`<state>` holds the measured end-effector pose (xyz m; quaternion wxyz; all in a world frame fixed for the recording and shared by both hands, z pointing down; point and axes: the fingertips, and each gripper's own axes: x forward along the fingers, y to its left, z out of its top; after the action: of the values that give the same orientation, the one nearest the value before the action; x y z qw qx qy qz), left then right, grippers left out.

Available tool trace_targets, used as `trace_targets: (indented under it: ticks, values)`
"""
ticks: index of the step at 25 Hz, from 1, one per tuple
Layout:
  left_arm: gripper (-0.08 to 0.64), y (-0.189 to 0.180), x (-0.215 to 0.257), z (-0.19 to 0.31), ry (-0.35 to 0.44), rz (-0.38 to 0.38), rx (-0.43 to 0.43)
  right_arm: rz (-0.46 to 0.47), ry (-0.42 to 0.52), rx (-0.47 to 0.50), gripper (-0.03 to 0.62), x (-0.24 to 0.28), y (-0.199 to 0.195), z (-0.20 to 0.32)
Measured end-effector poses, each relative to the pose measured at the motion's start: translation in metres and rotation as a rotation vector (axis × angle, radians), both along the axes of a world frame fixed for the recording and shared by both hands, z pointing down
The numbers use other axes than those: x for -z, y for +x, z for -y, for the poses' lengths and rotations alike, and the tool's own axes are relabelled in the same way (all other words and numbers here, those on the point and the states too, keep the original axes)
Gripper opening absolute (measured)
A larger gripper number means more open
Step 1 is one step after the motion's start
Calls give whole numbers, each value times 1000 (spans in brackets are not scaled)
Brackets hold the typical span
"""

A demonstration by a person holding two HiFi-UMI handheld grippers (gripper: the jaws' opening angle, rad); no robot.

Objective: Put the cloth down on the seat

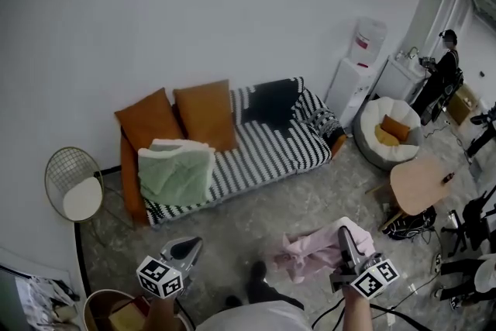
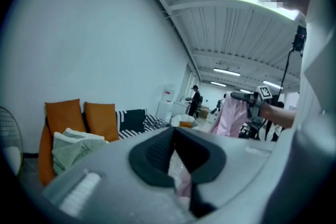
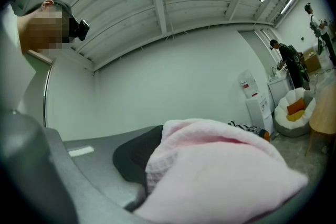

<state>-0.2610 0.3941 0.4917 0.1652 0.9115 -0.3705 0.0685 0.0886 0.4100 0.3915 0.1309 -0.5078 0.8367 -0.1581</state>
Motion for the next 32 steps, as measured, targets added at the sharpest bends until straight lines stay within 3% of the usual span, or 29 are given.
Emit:
trace_targets:
  ticks: [14,32]
  values:
    - [0,46,4,106,10,7,24,26,4,53,26,-6,35,113]
    - [0,116,-1,225,16,18,69,-5,-34,146,26,-31,83,242]
